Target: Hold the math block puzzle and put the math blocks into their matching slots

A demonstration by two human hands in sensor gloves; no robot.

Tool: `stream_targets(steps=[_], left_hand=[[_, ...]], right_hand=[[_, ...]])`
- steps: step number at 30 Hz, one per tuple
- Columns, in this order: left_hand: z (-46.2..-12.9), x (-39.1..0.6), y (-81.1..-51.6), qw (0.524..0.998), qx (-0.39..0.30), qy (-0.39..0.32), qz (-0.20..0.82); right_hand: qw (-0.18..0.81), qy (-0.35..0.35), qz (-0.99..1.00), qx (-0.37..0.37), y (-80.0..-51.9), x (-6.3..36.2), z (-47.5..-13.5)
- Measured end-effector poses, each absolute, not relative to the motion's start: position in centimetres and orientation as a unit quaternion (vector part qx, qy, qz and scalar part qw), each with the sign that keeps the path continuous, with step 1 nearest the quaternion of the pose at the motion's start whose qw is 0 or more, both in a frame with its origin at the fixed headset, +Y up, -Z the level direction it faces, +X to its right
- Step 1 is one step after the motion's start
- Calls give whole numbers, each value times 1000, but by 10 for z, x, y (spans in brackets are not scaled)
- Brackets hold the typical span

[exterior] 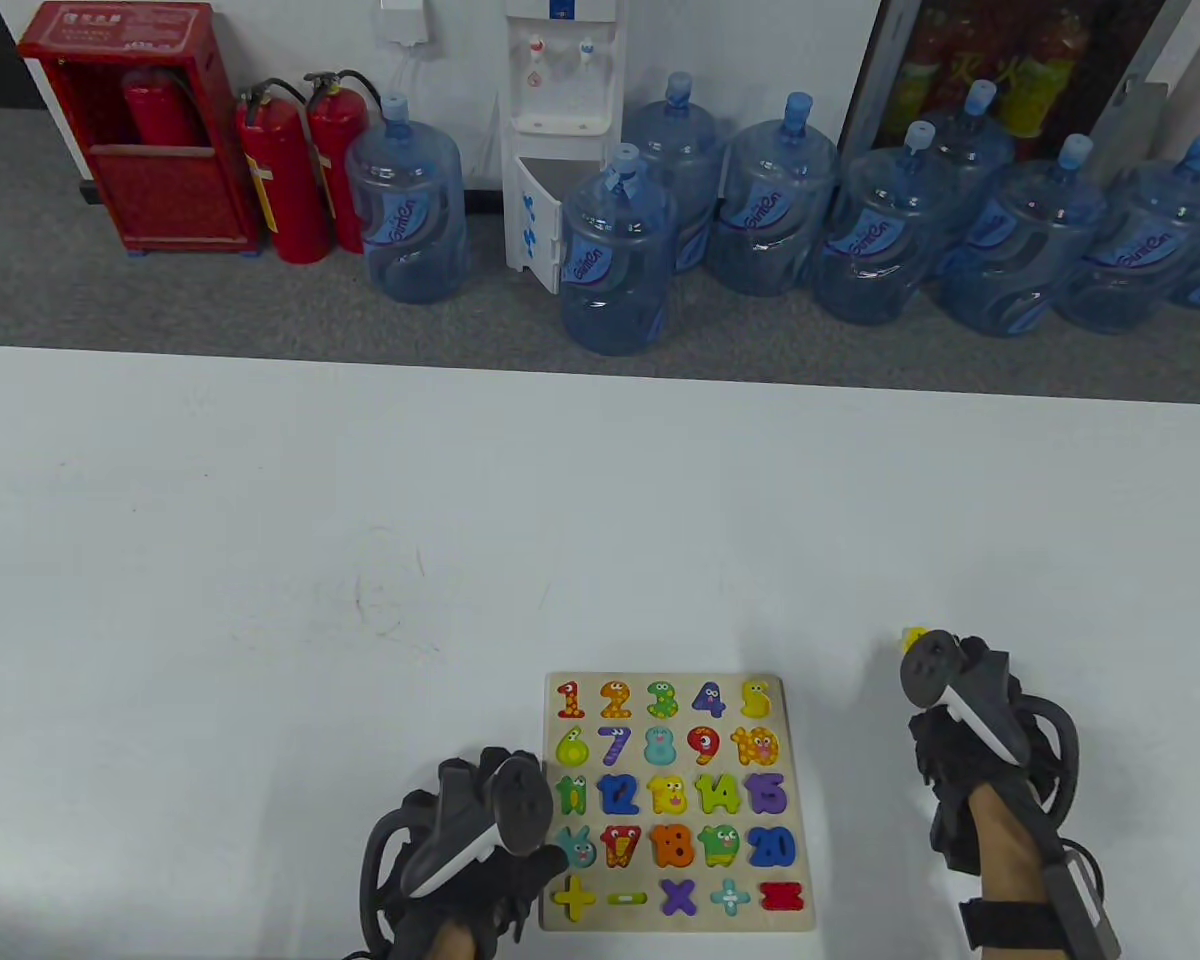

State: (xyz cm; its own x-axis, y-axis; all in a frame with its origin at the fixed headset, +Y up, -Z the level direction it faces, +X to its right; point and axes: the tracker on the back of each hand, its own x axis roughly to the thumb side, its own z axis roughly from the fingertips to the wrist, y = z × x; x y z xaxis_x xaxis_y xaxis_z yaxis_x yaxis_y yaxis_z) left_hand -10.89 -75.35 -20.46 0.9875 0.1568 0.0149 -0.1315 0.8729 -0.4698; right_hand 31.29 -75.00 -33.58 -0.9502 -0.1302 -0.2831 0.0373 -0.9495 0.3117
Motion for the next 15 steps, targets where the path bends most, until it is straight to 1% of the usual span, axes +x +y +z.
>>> stream_targets(steps=[5,8,10,15], left_hand=[[-204,-108,-754,968,-238,-28,77],[-204,-107,-754,969,-235,-27,66],[-204,-109,-755,969,-236,-22,67],[-202,-112,-754,969,-234,-14,74]], right_hand=[[31,-180,-971,155,-759,312,-364],[30,-205,-967,150,-767,309,-372],[58,-184,-971,144,-762,305,-373],[76,-117,-982,131,-754,299,-370]])
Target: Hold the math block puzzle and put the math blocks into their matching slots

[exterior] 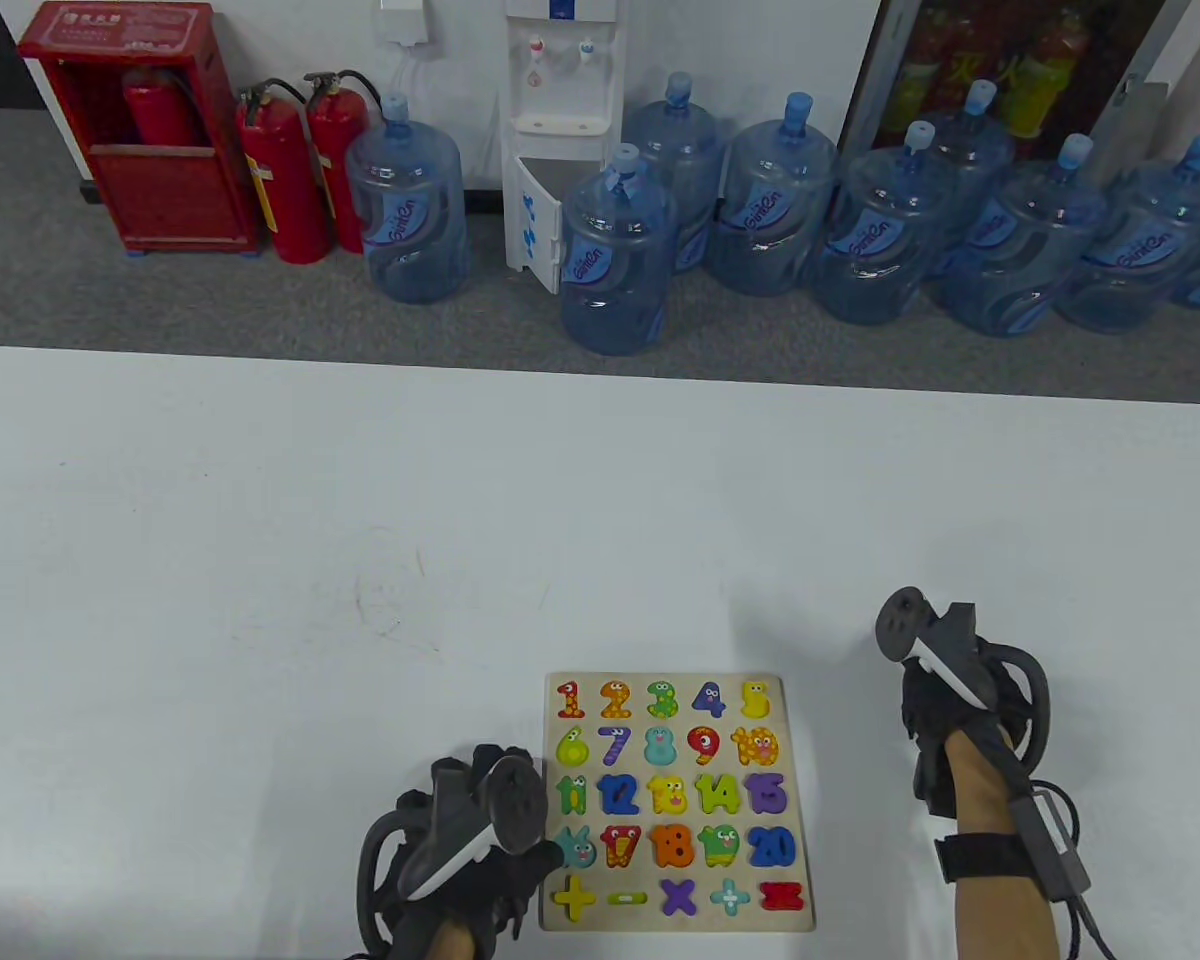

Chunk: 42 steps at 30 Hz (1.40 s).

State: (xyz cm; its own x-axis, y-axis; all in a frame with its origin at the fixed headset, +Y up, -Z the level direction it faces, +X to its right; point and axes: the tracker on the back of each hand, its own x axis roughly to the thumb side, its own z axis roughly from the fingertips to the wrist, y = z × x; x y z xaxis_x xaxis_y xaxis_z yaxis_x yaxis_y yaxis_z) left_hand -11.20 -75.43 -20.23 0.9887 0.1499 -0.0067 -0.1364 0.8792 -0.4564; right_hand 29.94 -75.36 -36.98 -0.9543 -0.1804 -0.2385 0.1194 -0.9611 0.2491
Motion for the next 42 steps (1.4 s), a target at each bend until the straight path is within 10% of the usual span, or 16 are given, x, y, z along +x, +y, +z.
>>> stream_targets(steps=[42], left_hand=[[-203,-92,-743,962,-233,-112,90]], right_hand=[[49,-112,-992,-26,-729,257,-238]])
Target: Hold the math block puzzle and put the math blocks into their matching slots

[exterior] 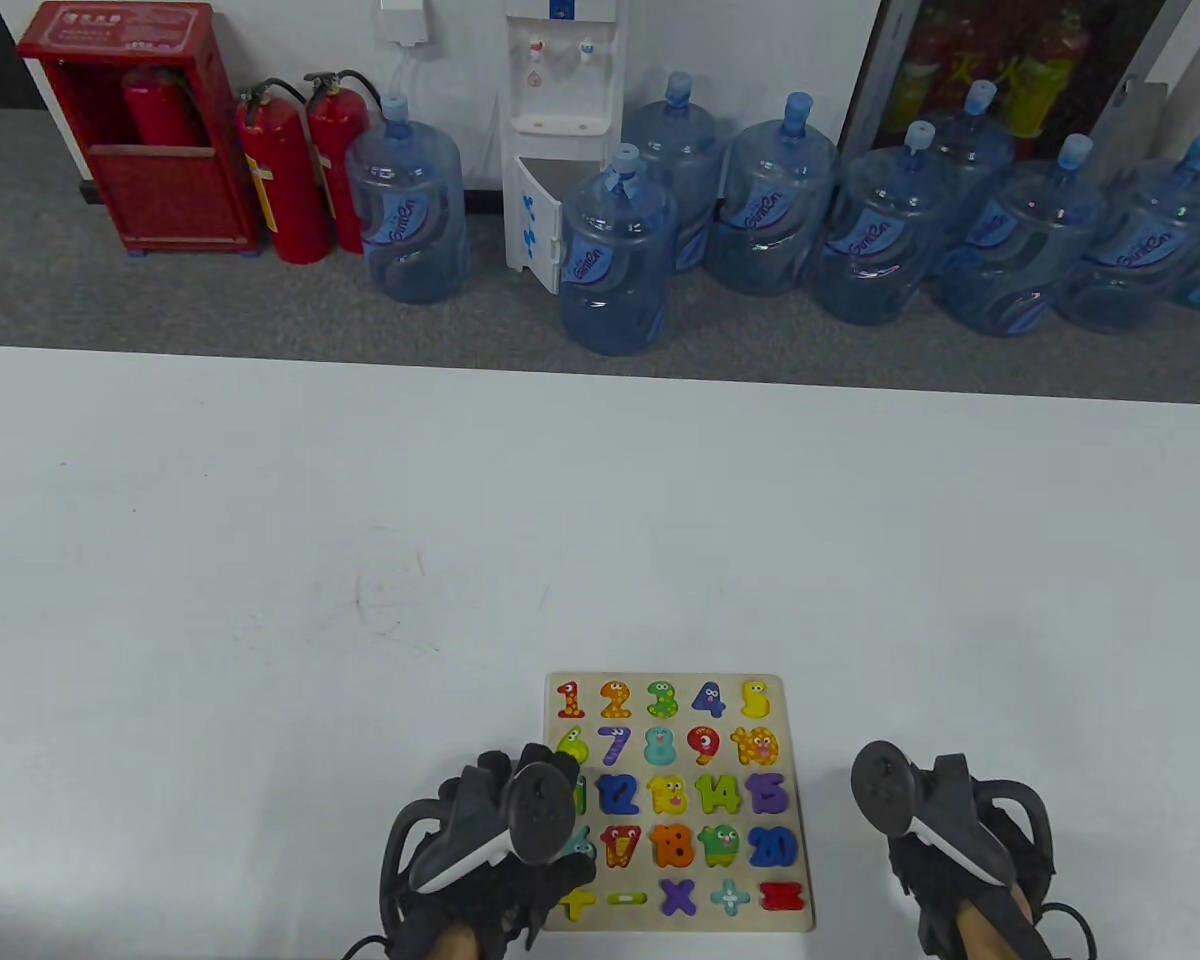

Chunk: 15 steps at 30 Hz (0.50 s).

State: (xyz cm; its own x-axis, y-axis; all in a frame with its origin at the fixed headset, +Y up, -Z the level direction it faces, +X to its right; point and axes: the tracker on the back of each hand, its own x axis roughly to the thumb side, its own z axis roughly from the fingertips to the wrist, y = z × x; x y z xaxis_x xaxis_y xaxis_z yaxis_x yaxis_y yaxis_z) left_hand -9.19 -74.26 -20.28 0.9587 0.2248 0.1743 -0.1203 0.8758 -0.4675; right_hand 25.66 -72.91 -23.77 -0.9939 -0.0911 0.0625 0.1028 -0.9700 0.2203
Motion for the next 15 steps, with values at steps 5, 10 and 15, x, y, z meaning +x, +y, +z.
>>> stream_targets(steps=[5,10,15], left_hand=[[-202,-95,-744,961,-237,-103,95],[-201,-100,-744,962,-236,-91,107],[-201,-101,-744,961,-238,-90,105]], right_hand=[[20,-123,-992,-27,-730,255,-242],[51,-106,-993,-12,-734,250,-248],[52,-82,-995,-1,-732,252,-247]])
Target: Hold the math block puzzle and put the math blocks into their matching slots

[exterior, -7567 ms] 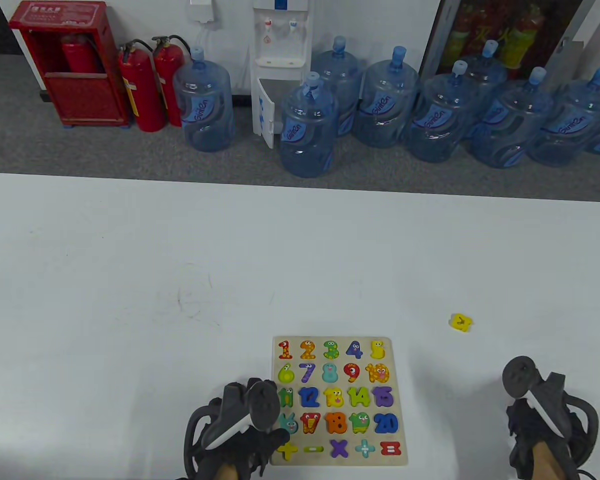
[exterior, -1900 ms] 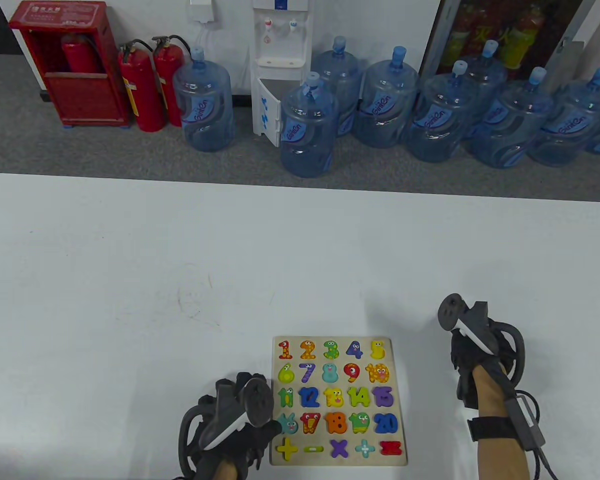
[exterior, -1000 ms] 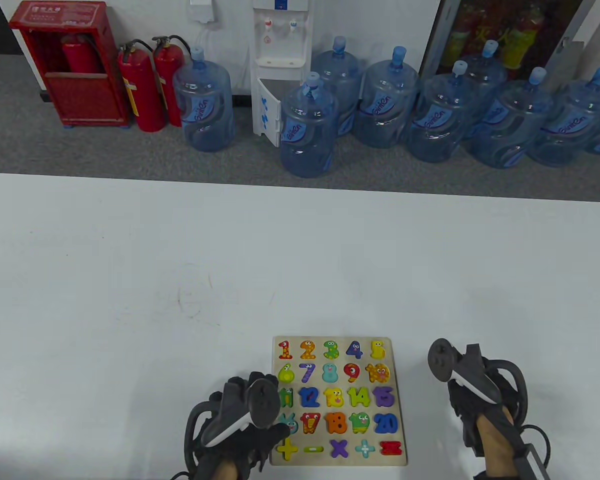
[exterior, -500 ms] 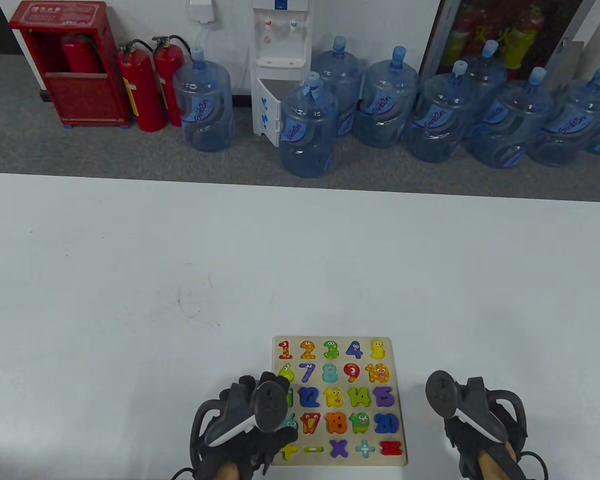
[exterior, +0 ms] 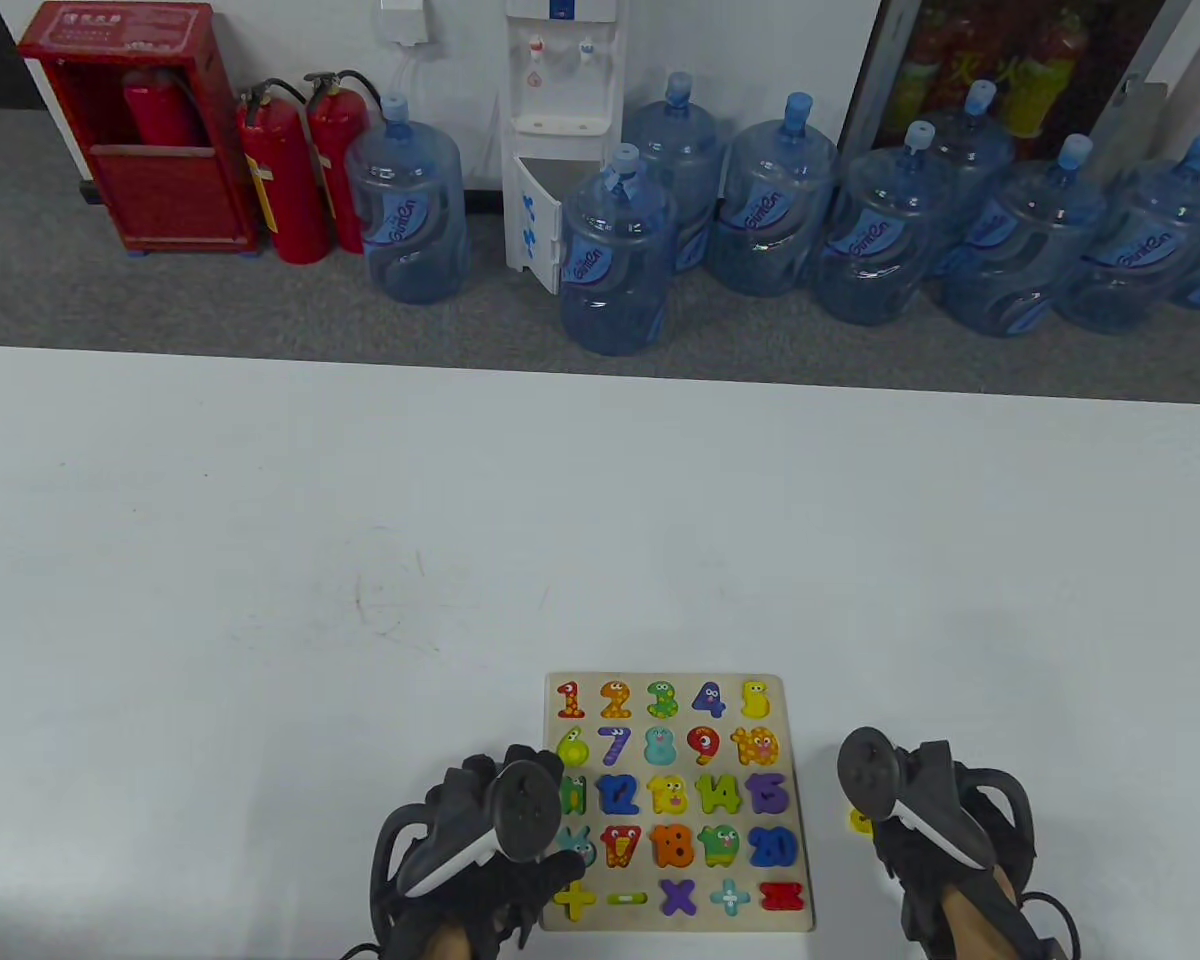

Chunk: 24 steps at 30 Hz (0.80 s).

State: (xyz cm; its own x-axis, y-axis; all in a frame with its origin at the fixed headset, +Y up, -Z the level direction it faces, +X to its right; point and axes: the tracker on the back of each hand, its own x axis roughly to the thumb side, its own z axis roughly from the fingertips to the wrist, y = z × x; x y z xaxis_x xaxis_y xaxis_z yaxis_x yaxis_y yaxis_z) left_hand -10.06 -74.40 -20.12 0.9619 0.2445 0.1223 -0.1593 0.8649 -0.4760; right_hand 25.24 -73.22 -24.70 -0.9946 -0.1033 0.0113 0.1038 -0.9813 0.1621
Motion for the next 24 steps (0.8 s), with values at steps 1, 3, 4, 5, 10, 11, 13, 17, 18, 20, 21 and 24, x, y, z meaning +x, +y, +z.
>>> stream_targets(steps=[1,3,4,5,10,11,13,17,18,20,21,24], left_hand=[[-201,-100,-744,961,-239,-90,105],[-201,-100,-744,961,-241,-90,105],[-201,-100,-744,960,-242,-89,104],[-201,-100,-745,960,-244,-89,103],[-200,-100,-744,960,-246,-90,101],[-200,-100,-744,960,-245,-91,101],[-200,-99,-744,960,-245,-93,101],[-200,-98,-745,959,-247,-95,99],[-200,-98,-745,959,-247,-95,99],[-200,-98,-745,960,-245,-96,100],[-200,-98,-745,960,-244,-96,99],[-200,-98,-745,960,-245,-96,99]], right_hand=[[47,-75,-996,-1,-731,254,-246],[36,-59,-998,-2,-726,258,-243],[33,-58,-998,-6,-725,259,-241],[28,-59,-998,-19,-723,260,-238],[46,-87,-993,-58,-725,252,-233],[57,-88,-993,-60,-726,250,-233],[63,-89,-992,-62,-728,246,-233],[103,-81,-990,-56,-736,242,-233],[112,-73,-990,-53,-736,240,-233],[116,-84,-988,-49,-736,238,-233],[114,-87,-989,-44,-736,238,-233],[107,-88,-990,-27,-737,241,-234]])
